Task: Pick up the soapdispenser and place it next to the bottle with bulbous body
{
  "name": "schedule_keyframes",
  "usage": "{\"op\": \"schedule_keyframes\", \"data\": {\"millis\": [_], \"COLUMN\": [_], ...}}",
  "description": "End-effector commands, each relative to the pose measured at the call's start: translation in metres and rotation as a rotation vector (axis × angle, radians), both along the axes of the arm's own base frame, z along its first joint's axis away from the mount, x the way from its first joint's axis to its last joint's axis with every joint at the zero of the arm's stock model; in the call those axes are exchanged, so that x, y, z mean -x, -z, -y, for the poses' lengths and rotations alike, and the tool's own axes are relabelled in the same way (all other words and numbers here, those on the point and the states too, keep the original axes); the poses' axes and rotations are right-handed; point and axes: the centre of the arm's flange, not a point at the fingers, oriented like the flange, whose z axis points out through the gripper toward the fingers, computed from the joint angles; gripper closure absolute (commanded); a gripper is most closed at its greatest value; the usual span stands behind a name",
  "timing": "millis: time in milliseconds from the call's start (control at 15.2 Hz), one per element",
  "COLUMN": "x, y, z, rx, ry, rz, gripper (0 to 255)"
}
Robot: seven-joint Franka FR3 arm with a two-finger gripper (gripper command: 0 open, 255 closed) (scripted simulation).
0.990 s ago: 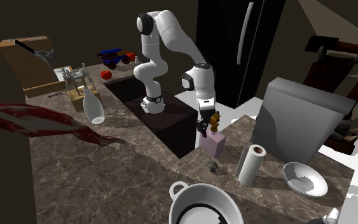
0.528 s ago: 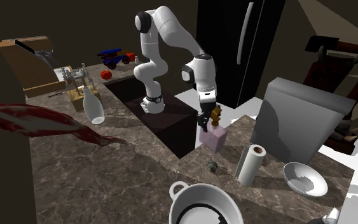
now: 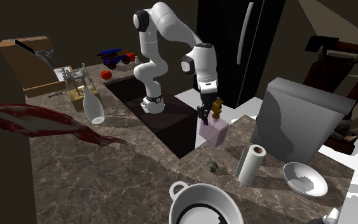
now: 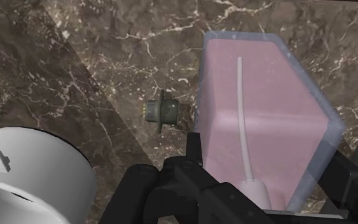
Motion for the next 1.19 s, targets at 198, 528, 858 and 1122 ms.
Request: {"op": "schedule_keyframes", "data": {"millis": [198, 528, 858, 1122], "x": [-0.001, -0.001, -0.001, -0.001], "y": [-0.025, -0.052, -0.078, -0.099], "z": [-0.001, -0.001, -0.001, -0.001], "rx": [0.0, 0.0, 0.0, 0.0], "ry": [0.0, 0.0, 0.0, 0.0], "rz": [0.0, 0.0, 0.0, 0.0], "gripper": [255, 255, 255, 255]}}
